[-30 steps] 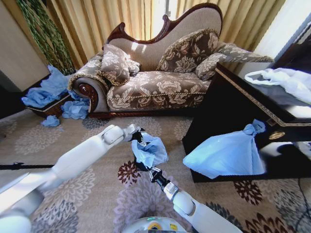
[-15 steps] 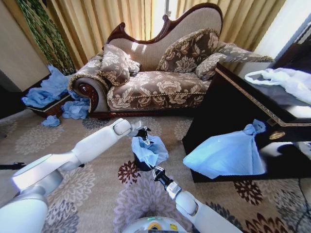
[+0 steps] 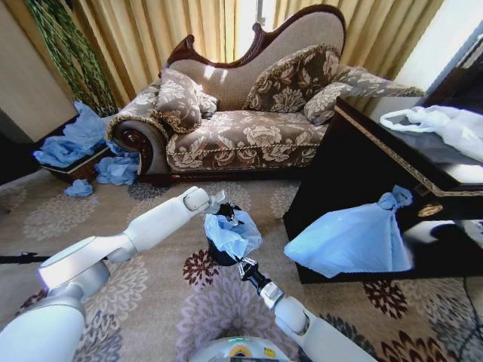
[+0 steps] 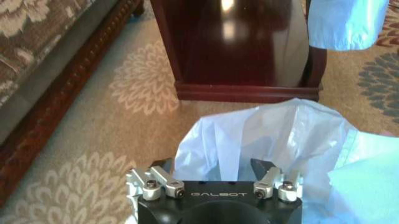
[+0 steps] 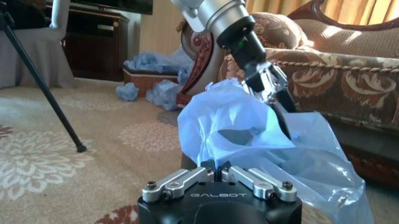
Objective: Place a garbage bag over the trash bin.
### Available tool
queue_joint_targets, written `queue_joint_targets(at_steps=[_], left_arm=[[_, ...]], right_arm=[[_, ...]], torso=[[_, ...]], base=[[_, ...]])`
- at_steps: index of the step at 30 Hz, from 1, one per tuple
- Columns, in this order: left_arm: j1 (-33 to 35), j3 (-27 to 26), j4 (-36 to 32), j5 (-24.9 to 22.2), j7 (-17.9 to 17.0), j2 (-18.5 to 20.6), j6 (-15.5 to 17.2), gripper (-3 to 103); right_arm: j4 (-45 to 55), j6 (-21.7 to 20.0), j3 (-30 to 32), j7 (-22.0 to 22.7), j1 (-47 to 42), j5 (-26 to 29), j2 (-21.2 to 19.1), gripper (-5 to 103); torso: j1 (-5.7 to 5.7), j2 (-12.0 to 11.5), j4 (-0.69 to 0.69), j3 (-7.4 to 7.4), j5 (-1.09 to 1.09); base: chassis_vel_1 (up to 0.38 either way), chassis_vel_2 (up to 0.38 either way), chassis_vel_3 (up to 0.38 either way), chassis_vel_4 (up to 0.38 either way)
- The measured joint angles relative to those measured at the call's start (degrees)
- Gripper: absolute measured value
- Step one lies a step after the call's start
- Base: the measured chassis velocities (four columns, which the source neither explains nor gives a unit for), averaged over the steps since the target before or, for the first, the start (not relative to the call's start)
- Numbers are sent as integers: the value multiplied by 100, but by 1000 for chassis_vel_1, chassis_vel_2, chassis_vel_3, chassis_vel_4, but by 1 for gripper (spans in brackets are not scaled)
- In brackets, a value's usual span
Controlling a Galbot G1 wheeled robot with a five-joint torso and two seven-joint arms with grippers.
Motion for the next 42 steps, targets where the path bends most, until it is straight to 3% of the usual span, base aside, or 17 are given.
queue_joint_targets(at_steps=[4, 7, 12, 13, 19, 21, 28, 33, 37, 39, 40, 42], left_arm=[[41, -9, 63, 2, 56, -12, -16, 93], [71, -28, 102, 2, 72, -39, -33, 89], [144, -56, 184, 1, 73, -130, -68, 68], [144, -56, 184, 1, 73, -130, -68, 68], [179, -73, 205, 11, 64, -152, -112, 41], [179, -81, 202, 11, 64, -146, -112, 41], [206, -240, 153, 11, 53, -16, -109, 8], [298, -342, 50, 3, 19, 121, -87, 0], [393, -437, -29, -113, -199, 197, -25, 0], [445, -579, -43, -288, -534, 183, 99, 0], [445, -579, -43, -288, -534, 183, 99, 0], [455, -742, -7, -551, -951, 110, 253, 0]], right_arm=[[2, 6, 12, 0, -3, -4, 0, 0], [12, 6, 17, 0, -1, -4, -1, 0], [42, 7, 52, 9, -9, -3, -8, 0], [42, 7, 52, 9, -9, -3, -8, 0], [70, 8, 101, 14, -87, -23, -46, 0], [73, 9, 106, 14, -94, -34, -51, 0], [76, 22, 127, 19, -117, -111, -63, 0], [85, 25, 122, 32, -134, -126, -80, 0], [127, 25, 129, 43, -154, -129, -117, 0], [152, 35, 178, 44, -181, -163, -145, 0], [152, 35, 178, 44, -181, -163, -145, 0], [184, 71, 254, 25, -219, -227, -182, 0]], torso=[[0, 0, -1, 0, 0], [0, 0, 0, 0, 0], [0, 0, -1, 0, 0], [0, 0, -1, 0, 0], [0, 0, -1, 0, 0], [0, 0, -2, 0, 0], [0, 0, -1, 0, 0], [0, 0, -1, 0, -1], [0, 0, 0, 0, -1], [0, 0, -1, 0, -1], [0, 0, -1, 0, -1], [0, 0, -1, 0, -1]], base=[[0, 0, 0, 0], [0, 0, 0, 0], [0, 0, 0, 0], [0, 0, 0, 0], [0, 0, 0, 0], [0, 0, 0, 0], [0, 0, 0, 0], [0, 0, 0, 0], [0, 0, 0, 0], [0, 0, 0, 0], [0, 0, 0, 0], [0, 0, 0, 0]])
